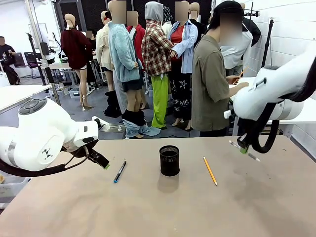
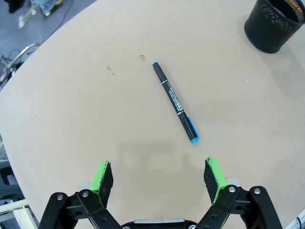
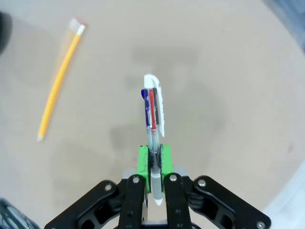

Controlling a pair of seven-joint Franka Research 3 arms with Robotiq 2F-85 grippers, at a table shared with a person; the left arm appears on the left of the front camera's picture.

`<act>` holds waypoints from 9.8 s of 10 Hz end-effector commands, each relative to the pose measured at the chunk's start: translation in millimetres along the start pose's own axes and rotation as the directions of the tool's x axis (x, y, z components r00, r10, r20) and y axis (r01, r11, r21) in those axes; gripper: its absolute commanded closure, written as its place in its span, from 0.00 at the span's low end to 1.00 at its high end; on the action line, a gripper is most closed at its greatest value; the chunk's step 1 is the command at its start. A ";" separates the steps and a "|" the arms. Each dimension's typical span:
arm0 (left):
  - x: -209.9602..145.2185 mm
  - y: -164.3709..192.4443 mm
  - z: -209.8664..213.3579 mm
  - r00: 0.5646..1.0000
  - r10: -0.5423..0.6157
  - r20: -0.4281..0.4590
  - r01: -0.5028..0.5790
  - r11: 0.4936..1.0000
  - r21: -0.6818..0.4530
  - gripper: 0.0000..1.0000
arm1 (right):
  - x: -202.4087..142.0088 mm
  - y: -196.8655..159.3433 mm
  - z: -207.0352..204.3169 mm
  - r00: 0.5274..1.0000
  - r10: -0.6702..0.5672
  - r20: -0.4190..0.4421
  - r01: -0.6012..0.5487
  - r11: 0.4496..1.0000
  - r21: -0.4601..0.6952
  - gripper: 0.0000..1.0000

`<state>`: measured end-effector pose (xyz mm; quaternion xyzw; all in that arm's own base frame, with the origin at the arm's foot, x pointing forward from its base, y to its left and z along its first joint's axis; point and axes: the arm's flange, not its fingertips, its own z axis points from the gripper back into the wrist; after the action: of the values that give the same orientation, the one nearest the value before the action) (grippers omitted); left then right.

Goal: Place the pens into the pen holder.
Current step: Pick up a writing instrument from the table and place it into the Pen holder.

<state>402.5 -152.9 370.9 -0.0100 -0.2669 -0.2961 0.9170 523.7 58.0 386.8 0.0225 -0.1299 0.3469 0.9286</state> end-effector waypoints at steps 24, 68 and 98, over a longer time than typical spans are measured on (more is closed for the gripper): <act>-0.5 1.5 0.6 1.000 0.004 0.001 -0.004 1.000 0.000 0.00 | 151.5 125.1 -77.9 0.615 0.153 0.774 -0.615 0.707 0.349 1.00; -0.5 1.5 0.6 1.000 0.004 0.001 -0.004 1.000 0.000 0.00 | 112.0 120.8 -104.6 0.902 -0.326 -0.284 0.321 0.945 -0.064 0.39; -0.5 1.5 0.6 1.000 0.004 0.001 -0.004 1.000 0.000 0.00 | 0.9 13.3 -7.7 0.801 0.249 0.544 -0.477 0.815 0.329 1.00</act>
<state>402.6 -153.4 370.9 -0.0094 -0.2670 -0.2966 0.9169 528.0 105.7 392.1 0.2683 -0.2729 0.5132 0.7683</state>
